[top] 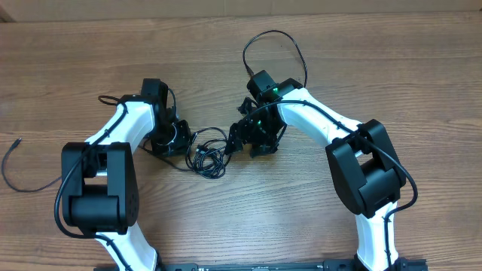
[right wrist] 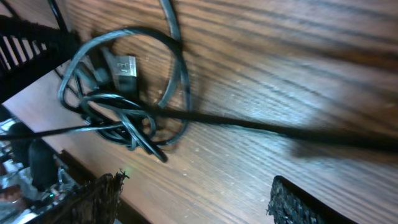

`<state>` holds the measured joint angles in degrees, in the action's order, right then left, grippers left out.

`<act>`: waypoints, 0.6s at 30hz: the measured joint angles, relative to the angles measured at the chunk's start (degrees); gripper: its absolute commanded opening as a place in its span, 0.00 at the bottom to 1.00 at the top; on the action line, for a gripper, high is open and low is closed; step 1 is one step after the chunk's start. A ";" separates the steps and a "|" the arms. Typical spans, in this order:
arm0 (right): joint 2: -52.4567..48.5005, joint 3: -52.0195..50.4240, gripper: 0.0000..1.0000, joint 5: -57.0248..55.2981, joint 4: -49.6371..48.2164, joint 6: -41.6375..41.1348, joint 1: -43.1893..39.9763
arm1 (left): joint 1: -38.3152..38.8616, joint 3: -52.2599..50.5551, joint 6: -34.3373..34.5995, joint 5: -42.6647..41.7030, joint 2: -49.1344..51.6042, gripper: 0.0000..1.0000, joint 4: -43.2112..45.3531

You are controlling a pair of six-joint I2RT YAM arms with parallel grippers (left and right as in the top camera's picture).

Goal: Untangle cables

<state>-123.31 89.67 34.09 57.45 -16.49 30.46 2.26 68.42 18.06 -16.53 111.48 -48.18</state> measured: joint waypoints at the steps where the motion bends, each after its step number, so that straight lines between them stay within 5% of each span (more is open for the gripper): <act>1: 0.00 0.00 0.73 -0.22 0.00 0.04 -0.07 | 0.00 0.09 -0.02 -0.42 0.07 0.04 -0.02; 8: 0.00 0.00 0.75 -0.66 0.83 3.61 -0.85 | -0.76 1.51 -0.81 -7.67 1.88 0.04 -2.14; 18: 0.00 0.00 0.78 14.93 4.68 22.86 -1.22 | -3.56 11.85 -9.73 -20.90 3.08 0.04 -13.46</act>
<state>-123.31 89.67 49.01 62.13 6.37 29.23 -1.30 80.27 8.34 -37.43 114.56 -61.65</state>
